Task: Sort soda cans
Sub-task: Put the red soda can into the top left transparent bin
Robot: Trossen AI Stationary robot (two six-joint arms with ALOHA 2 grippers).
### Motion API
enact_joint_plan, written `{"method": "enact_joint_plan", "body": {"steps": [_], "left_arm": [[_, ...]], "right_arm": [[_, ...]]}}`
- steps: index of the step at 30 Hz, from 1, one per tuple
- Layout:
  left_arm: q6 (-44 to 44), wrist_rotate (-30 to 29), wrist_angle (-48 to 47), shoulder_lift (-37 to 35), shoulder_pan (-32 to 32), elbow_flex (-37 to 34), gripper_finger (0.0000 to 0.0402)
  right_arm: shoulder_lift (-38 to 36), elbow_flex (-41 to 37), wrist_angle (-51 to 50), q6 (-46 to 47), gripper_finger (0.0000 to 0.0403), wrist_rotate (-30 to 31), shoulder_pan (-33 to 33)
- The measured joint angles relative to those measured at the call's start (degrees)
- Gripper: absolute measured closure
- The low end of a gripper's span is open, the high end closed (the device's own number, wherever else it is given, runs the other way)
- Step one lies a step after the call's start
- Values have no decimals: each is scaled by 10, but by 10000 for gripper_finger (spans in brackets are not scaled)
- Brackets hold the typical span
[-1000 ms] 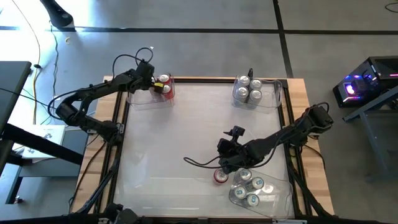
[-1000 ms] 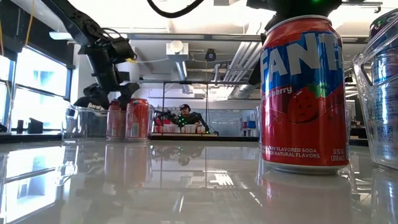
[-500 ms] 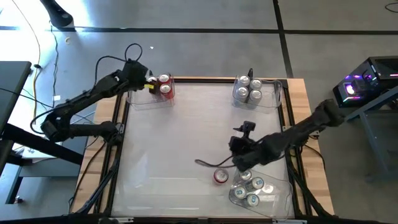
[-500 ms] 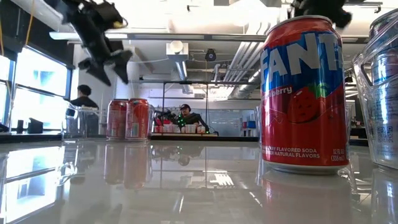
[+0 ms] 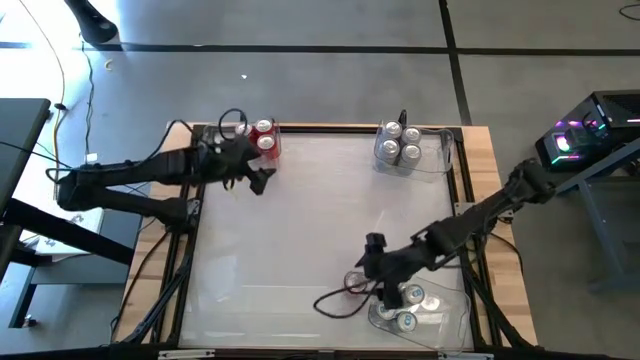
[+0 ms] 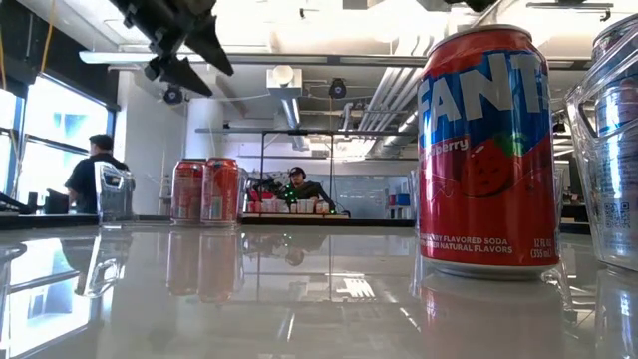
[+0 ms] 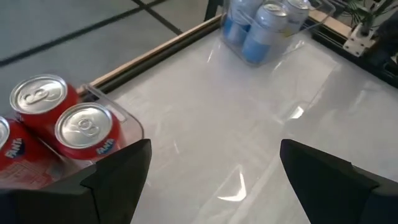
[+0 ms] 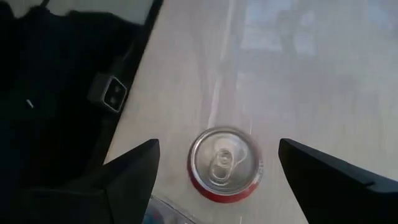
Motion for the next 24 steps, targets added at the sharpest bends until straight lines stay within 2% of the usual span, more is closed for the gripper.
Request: {"method": "enact_joint_plan", "body": {"steps": [4,9,17,24], "left_arm": [[-15,-55,-1,1,-59,0,51],[-26,-82,-1,1,-97,0,51],[-32,-100,-4,1,-122,0,51],[-42,-128,-6,1,-135,0,51]], "right_arm": [[39,0,4,45,77,2,-1],[82,0,15,73,77,24,0],[112,-1,13,71,77,22,0],[122,1,13,27,81,1,-13]]}}
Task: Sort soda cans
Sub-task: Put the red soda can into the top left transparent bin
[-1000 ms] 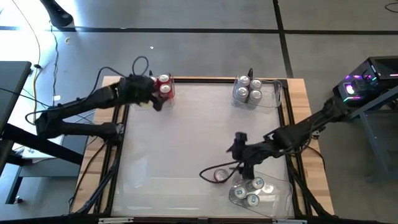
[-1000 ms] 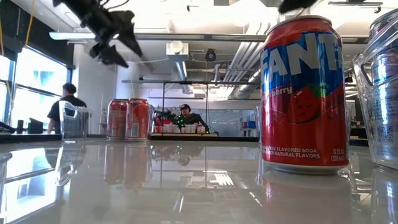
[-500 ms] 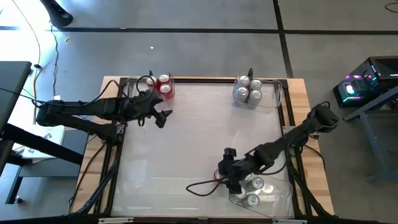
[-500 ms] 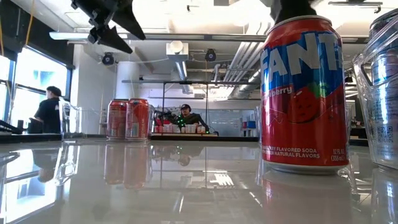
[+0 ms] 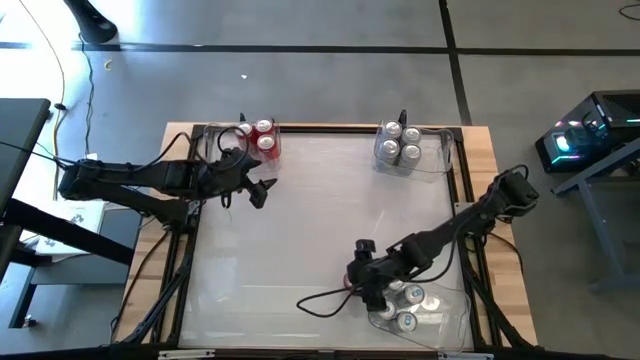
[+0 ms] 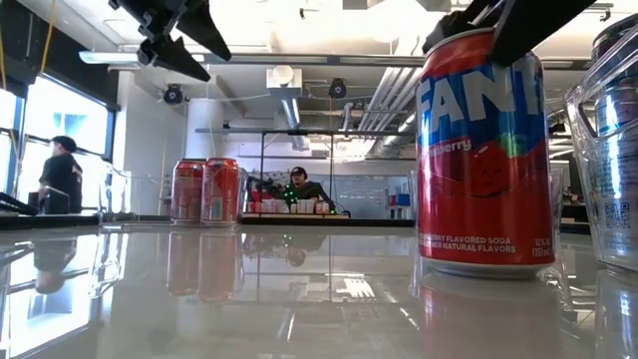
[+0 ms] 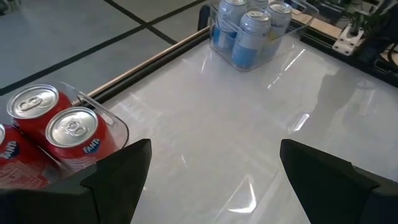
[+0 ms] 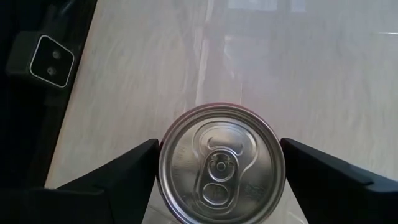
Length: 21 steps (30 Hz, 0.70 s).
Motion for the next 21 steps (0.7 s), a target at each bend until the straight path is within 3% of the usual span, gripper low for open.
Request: {"method": "enact_joint_plan", "body": {"steps": [5,13,21], "left_arm": [[-12,-9,0,0,-29,0,51],[-59,-70,-8,6,-117,-1,51],[-119,-131,-52,8,-179,-1,51]], "right_arm": [[0,0,-2,-28,122,-9,-19],[6,5,57,-104,124,-3,-80],[47,82,87,-169,125,-22,-183]]}}
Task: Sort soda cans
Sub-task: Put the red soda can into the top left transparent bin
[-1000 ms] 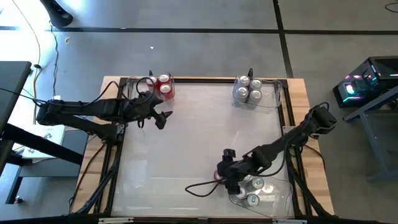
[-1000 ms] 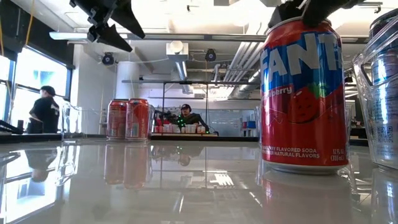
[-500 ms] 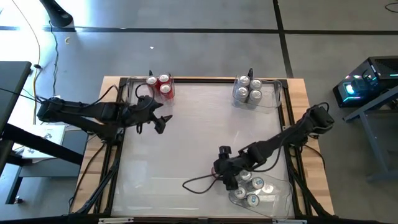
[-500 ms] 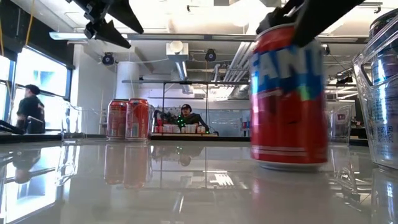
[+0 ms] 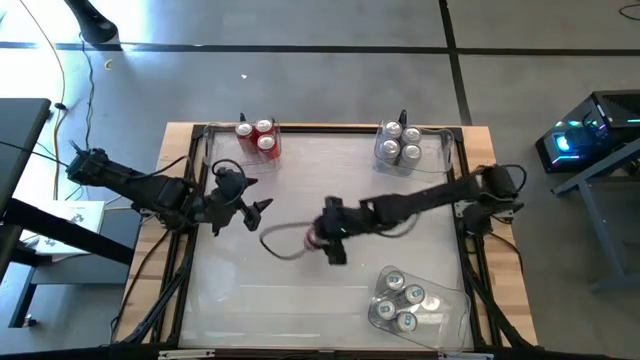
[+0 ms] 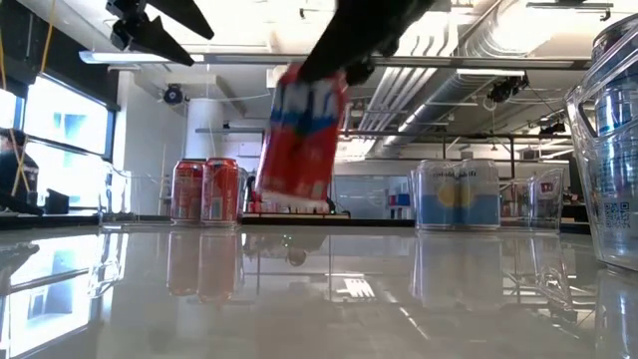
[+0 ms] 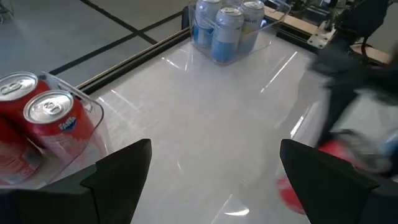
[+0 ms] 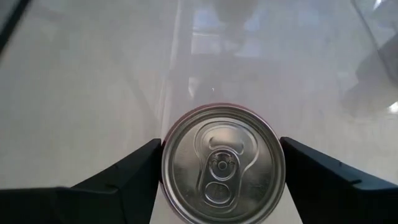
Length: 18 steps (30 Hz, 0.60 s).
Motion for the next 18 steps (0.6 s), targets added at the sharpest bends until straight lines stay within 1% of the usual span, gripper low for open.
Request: {"method": "enact_joint_plan", "body": {"steps": [3,6,10,14,18], "left_arm": [[-19,-9,-17,0,-17,0,51],[-31,-20,-16,5,-35,-7,51],[-36,-22,23,22,-60,-40,51],[-79,-3,65,44,-71,-75,51],[-99,3,95,65,-78,-95,51]], "right_arm": [[42,37,-3,0,125,-30,-36],[82,82,-15,-1,125,-32,-58],[132,138,-41,3,125,-39,-68],[157,179,-74,3,125,-47,-68],[160,184,-78,4,125,-52,-72]]}}
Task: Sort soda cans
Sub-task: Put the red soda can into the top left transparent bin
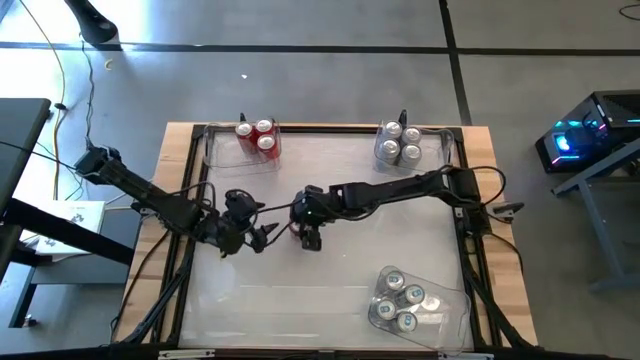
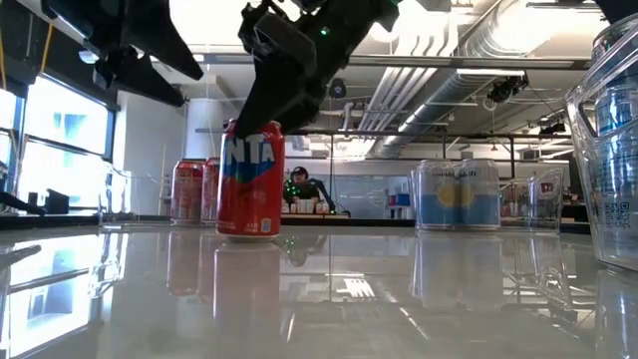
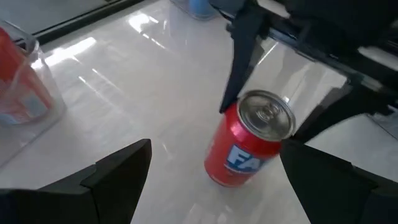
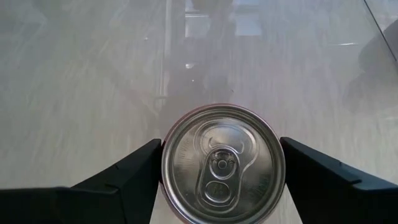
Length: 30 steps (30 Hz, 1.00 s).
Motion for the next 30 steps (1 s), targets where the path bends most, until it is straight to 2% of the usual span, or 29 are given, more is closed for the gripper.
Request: {"method": "enact_joint_plan", "body": {"steps": [2,8,14,17,19,22,26,30], "left_arm": [[14,-1,24,7,-6,-6,51],[55,12,85,25,-22,-11,51],[66,14,104,52,-32,-11,51],[87,12,135,77,-37,-11,55],[116,13,158,101,-42,-11,59],[136,-8,193,136,-52,-11,61],[117,-87,217,180,-58,-11,62],[82,-142,215,214,-53,-11,62]], "right_arm": [[0,0,-1,10,120,-4,-3],[1,0,6,15,49,-27,-18],[-31,0,29,3,33,-28,-27],[-60,-6,30,-16,33,-6,-31],[-80,-22,27,-33,36,48,-33],[-97,-80,53,-16,39,111,-46],[-85,-196,151,32,39,97,-73],[-80,-285,292,75,39,47,-85]]}}
